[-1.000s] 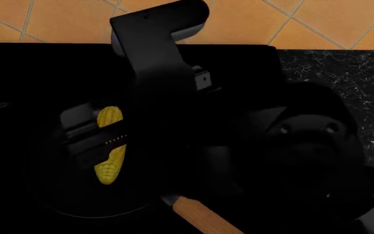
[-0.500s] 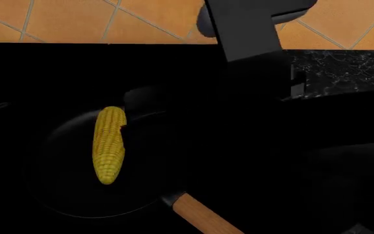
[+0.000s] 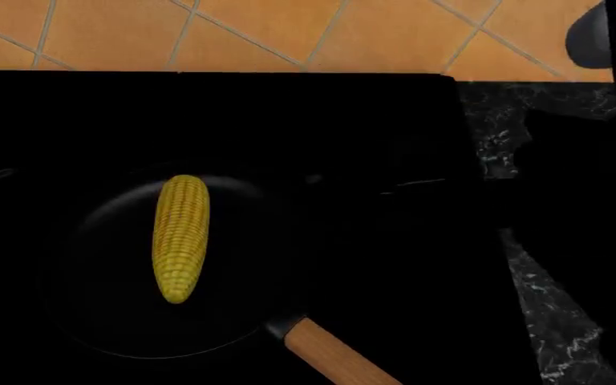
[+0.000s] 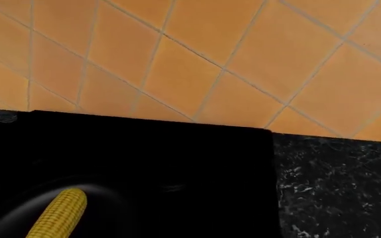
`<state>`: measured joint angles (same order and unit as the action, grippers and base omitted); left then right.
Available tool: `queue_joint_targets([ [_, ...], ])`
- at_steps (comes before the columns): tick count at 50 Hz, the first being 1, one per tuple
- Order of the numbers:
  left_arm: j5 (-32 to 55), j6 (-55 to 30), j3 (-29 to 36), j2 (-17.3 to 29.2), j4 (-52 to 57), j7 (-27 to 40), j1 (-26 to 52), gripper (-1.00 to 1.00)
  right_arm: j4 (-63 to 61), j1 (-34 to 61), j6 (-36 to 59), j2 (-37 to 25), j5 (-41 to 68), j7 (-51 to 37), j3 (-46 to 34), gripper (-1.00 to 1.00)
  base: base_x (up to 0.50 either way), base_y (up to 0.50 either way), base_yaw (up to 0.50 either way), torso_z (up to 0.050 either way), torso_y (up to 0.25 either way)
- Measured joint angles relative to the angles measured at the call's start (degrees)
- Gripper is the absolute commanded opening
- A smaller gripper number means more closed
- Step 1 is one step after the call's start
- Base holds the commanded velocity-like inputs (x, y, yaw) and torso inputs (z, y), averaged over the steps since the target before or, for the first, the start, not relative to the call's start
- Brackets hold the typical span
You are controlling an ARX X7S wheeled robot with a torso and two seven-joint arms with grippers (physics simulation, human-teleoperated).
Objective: Pick the corn from the plate and place it in the pan.
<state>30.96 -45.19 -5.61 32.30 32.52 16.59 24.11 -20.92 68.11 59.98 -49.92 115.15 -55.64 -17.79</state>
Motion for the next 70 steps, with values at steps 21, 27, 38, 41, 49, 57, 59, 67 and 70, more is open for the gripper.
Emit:
queue_joint_targets([
  [21, 1.6, 0.4, -2.2, 0.9, 4.0, -0.4, -4.9, 1.00, -4.9, -15.4, -5.1, -10.1, -7.0, 7.5, 13.1, 1.00, 0.00, 0.00, 0.00, 0.000, 0.000],
  [27, 1.9, 0.9, -3.2, 1.3, 5.1, -0.6, -6.8, 1.00, -6.2, -19.7, -6.3, -12.3, -7.7, 8.7, 16.7, 1.00, 0.00, 0.00, 0.00, 0.000, 0.000],
  [38, 2.3, 2.9, -6.0, 1.8, 6.9, -1.6, -11.9, 1.00, -8.1, -27.5, -7.9, -15.3, -7.8, 10.1, 24.3, 1.00, 0.00, 0.00, 0.00, 0.000, 0.000],
  [41, 2.4, 3.4, -6.9, 1.9, 7.6, -1.9, -13.6, 1.00, -8.7, -30.4, -8.0, -15.7, -7.8, 10.5, 27.3, 1.00, 0.00, 0.00, 0.00, 0.000, 0.000],
  [49, 3.3, 4.7, -9.7, 2.4, 10.2, -2.9, -18.2, 1.00, -10.2, -38.8, -6.9, -15.3, -8.2, 11.7, 37.2, 1.00, 0.00, 0.00, 0.00, 0.000, 0.000],
  [57, 4.5, 5.3, -12.6, 2.9, 13.3, -3.5, -22.2, 1.00, -11.3, -45.1, -5.2, -14.1, -8.2, 12.5, 45.8, 1.00, 0.00, 0.00, 0.00, 0.000, 0.000],
  [59, 4.7, 5.4, -13.4, 3.1, 14.0, -3.6, -23.2, 1.00, -11.5, -46.4, -4.7, -13.8, -8.1, 12.7, 47.8, 1.00, 0.00, 0.00, 0.00, 0.000, 0.000],
  [67, 6.2, 5.1, -16.6, 3.6, 17.0, -3.5, -26.4, 1.00, -12.4, -51.2, -2.0, -12.7, -7.0, 13.1, 56.3, 1.00, 0.00, 0.00, 0.00, 0.000, 0.000],
  [70, 6.6, 5.0, -17.8, 3.7, 17.9, -3.5, -27.5, 1.00, -12.6, -52.9, -0.7, -12.4, -6.1, 12.9, 59.8, 1.00, 0.00, 0.00, 0.00, 0.000, 0.000],
])
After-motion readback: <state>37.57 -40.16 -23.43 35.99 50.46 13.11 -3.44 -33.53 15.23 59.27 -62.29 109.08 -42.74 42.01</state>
